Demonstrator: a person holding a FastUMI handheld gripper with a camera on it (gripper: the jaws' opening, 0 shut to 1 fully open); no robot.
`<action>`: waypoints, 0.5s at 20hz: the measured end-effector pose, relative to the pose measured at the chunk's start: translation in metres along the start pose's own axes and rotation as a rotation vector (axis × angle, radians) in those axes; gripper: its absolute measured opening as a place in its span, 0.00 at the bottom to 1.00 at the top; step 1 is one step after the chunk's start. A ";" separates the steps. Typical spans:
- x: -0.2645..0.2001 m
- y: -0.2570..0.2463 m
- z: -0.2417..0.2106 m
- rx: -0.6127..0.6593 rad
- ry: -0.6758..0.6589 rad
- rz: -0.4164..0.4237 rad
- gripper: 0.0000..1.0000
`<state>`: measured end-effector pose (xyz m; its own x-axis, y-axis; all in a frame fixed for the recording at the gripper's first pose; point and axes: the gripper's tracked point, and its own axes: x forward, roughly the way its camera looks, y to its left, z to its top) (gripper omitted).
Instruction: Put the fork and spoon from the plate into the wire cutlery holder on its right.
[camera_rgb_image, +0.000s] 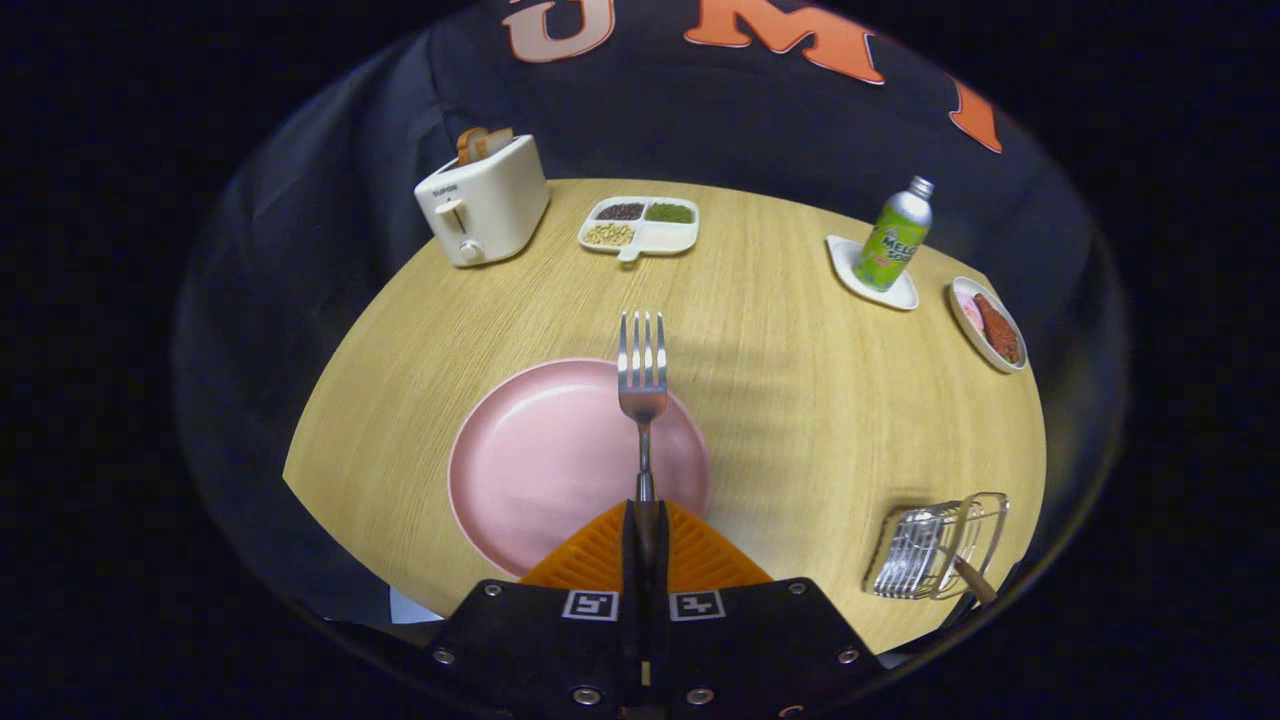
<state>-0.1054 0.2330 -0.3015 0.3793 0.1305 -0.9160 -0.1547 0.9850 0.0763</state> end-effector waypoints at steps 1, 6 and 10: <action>-0.009 -0.013 0.005 0.015 -0.023 -0.011 0.04; -0.050 -0.081 0.017 0.095 -0.100 -0.081 0.04; -0.072 -0.135 0.010 0.137 -0.103 -0.156 0.04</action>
<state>-0.1031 0.0919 -0.2421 0.4814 -0.0208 -0.8762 0.0359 0.9993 -0.0040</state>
